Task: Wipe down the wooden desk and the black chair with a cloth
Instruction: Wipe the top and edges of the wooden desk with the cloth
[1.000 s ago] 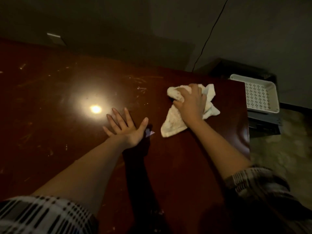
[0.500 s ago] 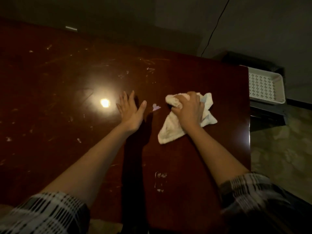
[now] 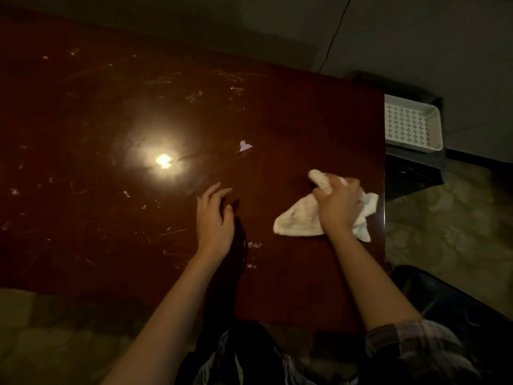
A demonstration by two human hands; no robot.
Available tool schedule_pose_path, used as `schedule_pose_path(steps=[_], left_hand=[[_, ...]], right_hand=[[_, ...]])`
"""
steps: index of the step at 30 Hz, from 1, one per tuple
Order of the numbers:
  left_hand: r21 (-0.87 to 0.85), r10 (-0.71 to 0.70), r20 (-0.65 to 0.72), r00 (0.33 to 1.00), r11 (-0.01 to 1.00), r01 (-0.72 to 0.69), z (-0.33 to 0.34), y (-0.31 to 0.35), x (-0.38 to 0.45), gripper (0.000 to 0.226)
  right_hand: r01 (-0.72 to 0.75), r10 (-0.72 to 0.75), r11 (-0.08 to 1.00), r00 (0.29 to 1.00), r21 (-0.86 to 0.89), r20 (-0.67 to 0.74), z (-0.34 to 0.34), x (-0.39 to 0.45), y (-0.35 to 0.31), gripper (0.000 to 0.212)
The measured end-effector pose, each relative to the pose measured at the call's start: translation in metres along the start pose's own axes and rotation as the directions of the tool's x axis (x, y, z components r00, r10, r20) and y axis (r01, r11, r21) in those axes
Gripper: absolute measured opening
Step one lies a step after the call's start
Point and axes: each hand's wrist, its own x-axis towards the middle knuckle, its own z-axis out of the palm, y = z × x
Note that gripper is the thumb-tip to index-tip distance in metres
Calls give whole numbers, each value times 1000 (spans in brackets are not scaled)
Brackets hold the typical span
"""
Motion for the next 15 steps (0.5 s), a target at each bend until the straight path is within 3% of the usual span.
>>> schedule_pose_path(steps=[5,11,15], left_hand=[[-9,16,-31,999,1000,-16,6,-8,-24,30],[-70,49,-126,991,996,-59,11,-18,-55,30],[-76,45,-134,990,995,-56,14,-16,-67,30]], right_hand=[[-20,20,999,1000,-44,-9,-2,-31,7,43],[13,-11,999,999,-41,50,20,-127,-17,44],[146,-139,989,980,-35,141,20,-147,-19,44]])
